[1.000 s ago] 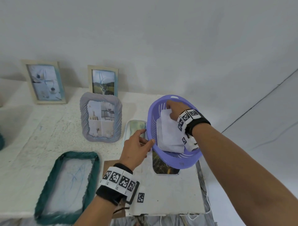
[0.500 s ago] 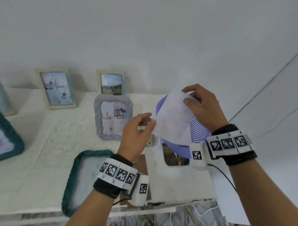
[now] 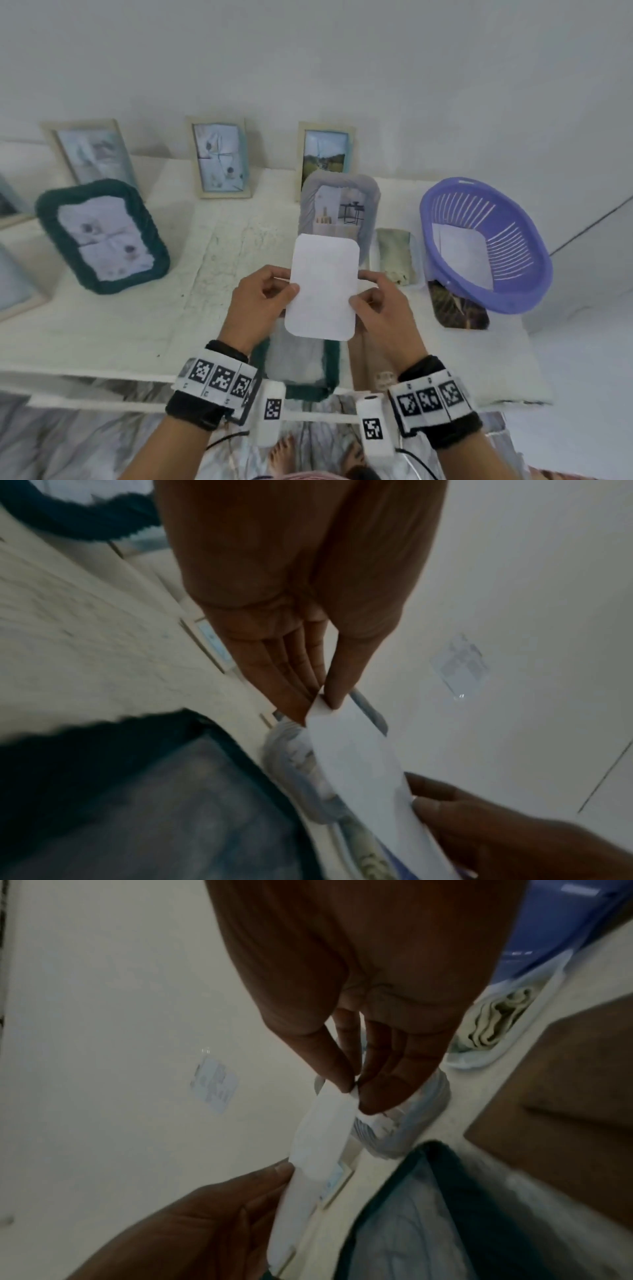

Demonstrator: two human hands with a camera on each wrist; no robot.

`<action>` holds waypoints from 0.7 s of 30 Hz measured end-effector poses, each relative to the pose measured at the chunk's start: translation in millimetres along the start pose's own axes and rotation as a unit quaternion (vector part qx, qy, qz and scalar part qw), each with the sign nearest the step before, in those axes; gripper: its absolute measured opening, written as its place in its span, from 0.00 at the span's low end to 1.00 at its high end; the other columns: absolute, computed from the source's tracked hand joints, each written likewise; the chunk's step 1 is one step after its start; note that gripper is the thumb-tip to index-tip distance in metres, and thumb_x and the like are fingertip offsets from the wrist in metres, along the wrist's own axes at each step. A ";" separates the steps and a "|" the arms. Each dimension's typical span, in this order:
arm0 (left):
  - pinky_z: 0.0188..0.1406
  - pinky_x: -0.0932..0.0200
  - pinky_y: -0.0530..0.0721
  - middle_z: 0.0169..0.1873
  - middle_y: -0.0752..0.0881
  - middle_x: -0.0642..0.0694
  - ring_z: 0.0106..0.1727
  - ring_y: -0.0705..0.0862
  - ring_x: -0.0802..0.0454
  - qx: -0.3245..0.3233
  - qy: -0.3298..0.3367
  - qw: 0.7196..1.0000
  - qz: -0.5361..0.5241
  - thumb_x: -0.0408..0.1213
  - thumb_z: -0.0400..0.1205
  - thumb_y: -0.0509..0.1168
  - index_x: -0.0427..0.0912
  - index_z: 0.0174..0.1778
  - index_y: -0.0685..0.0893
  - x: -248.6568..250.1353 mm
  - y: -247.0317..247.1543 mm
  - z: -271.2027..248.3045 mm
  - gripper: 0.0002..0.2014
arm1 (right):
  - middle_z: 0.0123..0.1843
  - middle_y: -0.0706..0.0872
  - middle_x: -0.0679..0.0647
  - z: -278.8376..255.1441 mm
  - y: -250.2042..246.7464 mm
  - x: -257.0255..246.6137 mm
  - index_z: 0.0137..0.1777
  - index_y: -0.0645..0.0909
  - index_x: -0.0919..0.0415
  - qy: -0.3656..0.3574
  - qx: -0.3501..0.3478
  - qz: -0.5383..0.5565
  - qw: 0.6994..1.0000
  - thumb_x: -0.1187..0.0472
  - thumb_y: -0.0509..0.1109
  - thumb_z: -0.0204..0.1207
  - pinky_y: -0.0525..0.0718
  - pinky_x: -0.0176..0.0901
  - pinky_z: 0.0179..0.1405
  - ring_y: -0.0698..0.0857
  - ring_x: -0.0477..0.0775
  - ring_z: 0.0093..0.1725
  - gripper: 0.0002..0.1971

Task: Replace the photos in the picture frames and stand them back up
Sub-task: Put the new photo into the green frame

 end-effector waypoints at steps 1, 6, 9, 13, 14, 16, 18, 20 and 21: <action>0.44 0.48 0.91 0.38 0.91 0.46 0.46 0.90 0.43 -0.001 -0.007 1.000 0.020 0.33 0.80 0.72 0.47 0.51 0.85 -9.2 -7.6 -1.9 0.07 | 0.36 0.84 0.59 -1.9 9.5 5.4 0.65 0.78 0.53 0.004 0.001 -0.012 1.000 0.68 0.68 0.78 0.88 0.47 0.30 0.86 0.54 0.36 0.17; 0.46 0.46 0.90 0.38 0.90 0.51 0.40 0.88 0.51 -0.006 -0.014 0.993 0.118 0.40 0.79 0.73 0.52 0.48 0.84 -39.3 -30.5 -10.4 0.06 | 0.34 0.82 0.52 -10.9 37.2 22.2 0.67 0.77 0.51 0.002 -0.008 -0.109 0.994 0.64 0.70 0.78 0.88 0.56 0.38 0.84 0.54 0.36 0.19; 0.45 0.57 0.88 0.39 0.88 0.53 0.39 0.87 0.58 -0.013 0.010 0.983 0.181 0.38 0.79 0.73 0.51 0.48 0.85 -42.9 -35.4 -15.6 0.05 | 0.33 0.81 0.48 -15.3 42.3 28.0 0.67 0.77 0.51 0.002 -0.010 -0.167 0.986 0.61 0.71 0.77 0.86 0.47 0.40 0.82 0.48 0.35 0.19; 0.42 0.63 0.87 0.39 0.88 0.54 0.38 0.87 0.59 -0.027 0.003 0.980 0.199 0.38 0.79 0.73 0.46 0.50 0.87 -48.9 -36.8 -17.2 0.06 | 0.32 0.80 0.46 -21.7 45.3 30.4 0.67 0.77 0.52 0.004 -0.010 -0.210 0.978 0.60 0.71 0.78 0.76 0.32 0.36 0.79 0.43 0.33 0.18; 0.40 0.67 0.86 0.39 0.88 0.55 0.37 0.86 0.61 -0.029 0.003 0.979 0.201 0.37 0.79 0.73 0.45 0.50 0.87 -50.0 -36.5 -17.8 0.06 | 0.32 0.80 0.46 -23.3 45.8 30.5 0.67 0.77 0.52 0.003 -0.011 -0.217 0.976 0.60 0.71 0.78 0.76 0.32 0.35 0.79 0.43 0.34 0.18; 0.39 0.74 0.81 0.39 0.88 0.56 0.37 0.85 0.63 -0.032 0.008 0.975 0.218 0.39 0.78 0.73 0.46 0.49 0.87 -50.9 -35.5 -19.3 0.05 | 0.33 0.81 0.47 -25.8 46.5 31.1 0.67 0.77 0.52 0.003 -0.013 -0.232 0.973 0.60 0.70 0.78 0.78 0.33 0.35 0.81 0.44 0.34 0.18; 0.42 0.70 0.82 0.39 0.87 0.59 0.38 0.84 0.64 -0.035 0.013 0.969 0.245 0.41 0.78 0.73 0.48 0.48 0.87 -51.6 -34.5 -21.3 0.05 | 0.32 0.81 0.47 -27.8 47.1 32.4 0.67 0.77 0.52 0.008 -0.016 -0.245 0.969 0.59 0.70 0.78 0.78 0.34 0.35 0.80 0.44 0.34 0.18; 0.46 0.63 0.83 0.38 0.86 0.60 0.40 0.84 0.64 -0.040 0.012 0.963 0.267 0.42 0.78 0.73 0.50 0.48 0.87 -53.2 -33.5 -23.1 0.06 | 0.32 0.81 0.48 -29.8 48.6 32.5 0.68 0.77 0.52 0.009 -0.023 -0.262 0.965 0.58 0.70 0.78 0.78 0.35 0.35 0.80 0.45 0.33 0.18; 0.47 0.59 0.84 0.39 0.86 0.60 0.40 0.83 0.63 -0.043 0.011 0.960 0.278 0.42 0.77 0.73 0.50 0.49 0.87 -54.0 -33.2 -23.8 0.06 | 0.32 0.80 0.48 -30.6 49.6 32.5 0.69 0.76 0.52 0.008 -0.028 -0.271 0.962 0.58 0.70 0.78 0.77 0.34 0.35 0.80 0.45 0.33 0.19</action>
Point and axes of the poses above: each hand's wrist, its own z-axis towards the middle knuckle, its own y-axis out of the palm, x = y × z, the point moved 6 cm from there along z, towards the middle knuckle
